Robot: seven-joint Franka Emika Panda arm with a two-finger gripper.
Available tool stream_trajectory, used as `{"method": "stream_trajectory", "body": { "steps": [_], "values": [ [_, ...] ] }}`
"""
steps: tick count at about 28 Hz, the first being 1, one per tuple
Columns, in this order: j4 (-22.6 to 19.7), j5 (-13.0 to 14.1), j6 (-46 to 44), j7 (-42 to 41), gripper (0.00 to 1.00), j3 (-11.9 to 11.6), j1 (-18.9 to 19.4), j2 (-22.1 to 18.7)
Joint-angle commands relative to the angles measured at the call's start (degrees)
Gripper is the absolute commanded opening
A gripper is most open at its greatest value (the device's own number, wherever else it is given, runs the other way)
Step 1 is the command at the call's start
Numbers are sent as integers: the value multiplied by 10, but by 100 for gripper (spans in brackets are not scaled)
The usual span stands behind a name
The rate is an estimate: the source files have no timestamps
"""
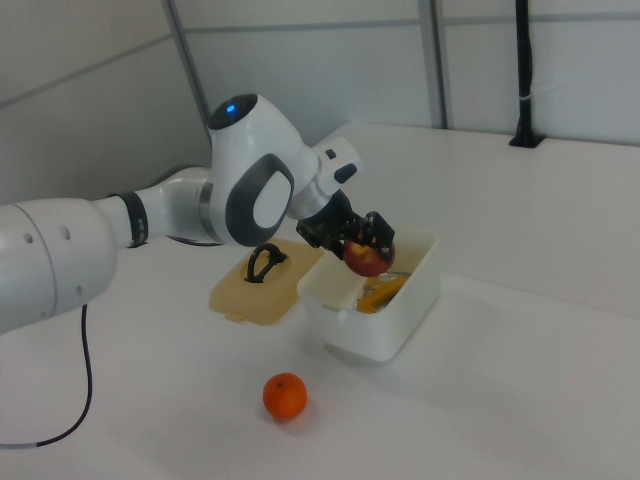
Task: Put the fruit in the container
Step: 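Carry the apple over the white container and release it inside, then move the open gripper to the orange tangerine and lower onto it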
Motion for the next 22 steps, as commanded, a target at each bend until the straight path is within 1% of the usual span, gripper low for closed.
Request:
{"method": "stream_trajectory", "body": {
  "steps": [1, 3, 7, 11, 14, 16, 17, 20, 22],
  "values": [
    [5, 3, 50, 13, 76, 3, 6, 25],
    [3, 6, 48, 30, 100, 3, 9, 25],
    [0, 7, 32, 81, 100, 3, 12, 22],
    [2, 11, -28, 87, 100, 4, 13, 14],
    [1, 27, -84, 84, 100, 9, 13, 1],
    [1, 30, -122, 82, 100, 13, 13, -1],
    [2, 30, -169, 77, 100, 18, 13, -4],
    [1, 35, -225, 53, 100, 23, 13, -8],
    [0, 48, -264, 37, 100, 24, 13, -8]
  ]
}}
